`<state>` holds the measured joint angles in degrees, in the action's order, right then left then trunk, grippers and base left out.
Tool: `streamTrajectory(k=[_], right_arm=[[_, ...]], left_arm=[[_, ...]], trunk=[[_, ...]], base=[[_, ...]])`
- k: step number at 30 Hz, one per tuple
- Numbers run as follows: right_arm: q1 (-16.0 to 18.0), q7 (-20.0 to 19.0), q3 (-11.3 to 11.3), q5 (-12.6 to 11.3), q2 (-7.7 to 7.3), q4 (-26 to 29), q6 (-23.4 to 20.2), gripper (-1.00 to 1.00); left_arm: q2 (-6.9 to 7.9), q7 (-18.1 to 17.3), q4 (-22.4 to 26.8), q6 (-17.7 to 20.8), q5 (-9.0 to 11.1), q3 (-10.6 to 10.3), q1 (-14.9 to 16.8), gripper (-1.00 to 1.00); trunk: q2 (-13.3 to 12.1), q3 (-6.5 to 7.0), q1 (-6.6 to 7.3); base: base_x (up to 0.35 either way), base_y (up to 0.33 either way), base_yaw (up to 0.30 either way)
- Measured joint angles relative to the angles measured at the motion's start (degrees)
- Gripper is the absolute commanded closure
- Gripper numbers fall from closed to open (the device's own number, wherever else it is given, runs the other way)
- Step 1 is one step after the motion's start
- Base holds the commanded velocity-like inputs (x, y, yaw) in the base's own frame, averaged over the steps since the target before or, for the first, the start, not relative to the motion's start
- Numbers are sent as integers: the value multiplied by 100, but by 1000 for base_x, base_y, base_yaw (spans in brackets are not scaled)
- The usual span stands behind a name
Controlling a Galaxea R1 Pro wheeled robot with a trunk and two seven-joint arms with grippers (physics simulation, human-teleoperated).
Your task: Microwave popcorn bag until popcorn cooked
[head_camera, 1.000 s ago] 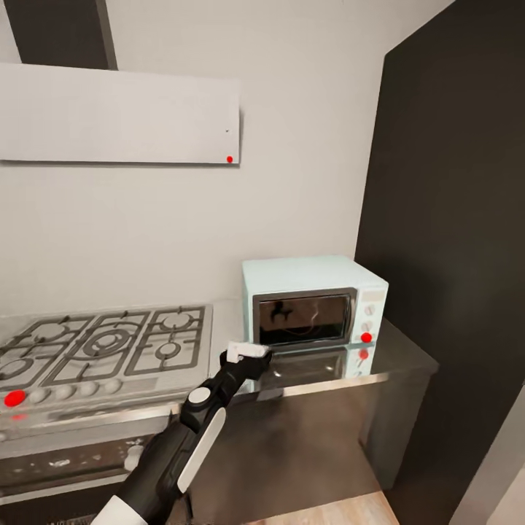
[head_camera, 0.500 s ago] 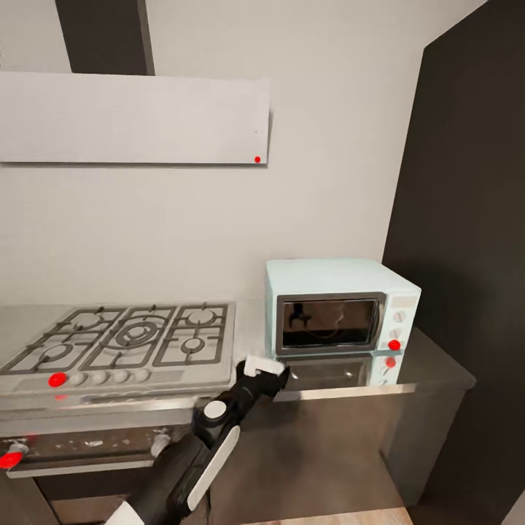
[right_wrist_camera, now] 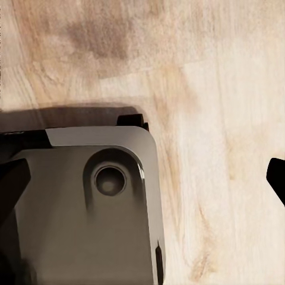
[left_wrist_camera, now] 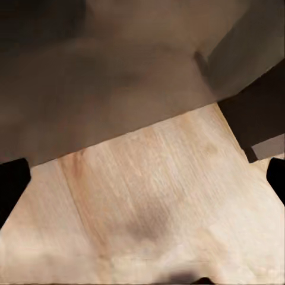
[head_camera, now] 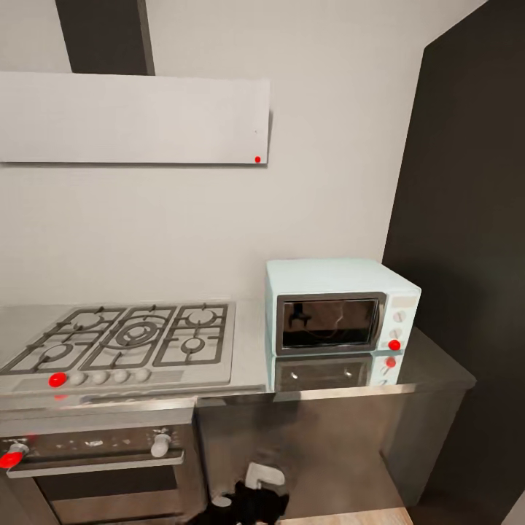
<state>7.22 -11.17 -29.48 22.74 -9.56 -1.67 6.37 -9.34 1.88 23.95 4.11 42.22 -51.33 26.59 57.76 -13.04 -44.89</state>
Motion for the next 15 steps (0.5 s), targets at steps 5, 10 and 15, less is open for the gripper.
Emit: streamTrajectory(k=[5, 10, 15], right_arm=[[-1, 0, 0, 0, 1, 0, 0, -100], [0, 0, 0, 0, -4, 0, 2, -100], [1, 3, -1, -7, 8, 0, -8, -100]], left_arm=[[-59, -579, -1344, -129, 206, -4, -59, -100], [-1, -643, -2098, -231, 765, 47, -791, -100], [327, -629, -2343, -798, 1325, 91, -1586, -100]], trunk=[[0, 0, 0], [1, -1, 0], [1, 0, 0]], base=[[0, 0, 0], [0, 0, 0], [0, 0, 80]])
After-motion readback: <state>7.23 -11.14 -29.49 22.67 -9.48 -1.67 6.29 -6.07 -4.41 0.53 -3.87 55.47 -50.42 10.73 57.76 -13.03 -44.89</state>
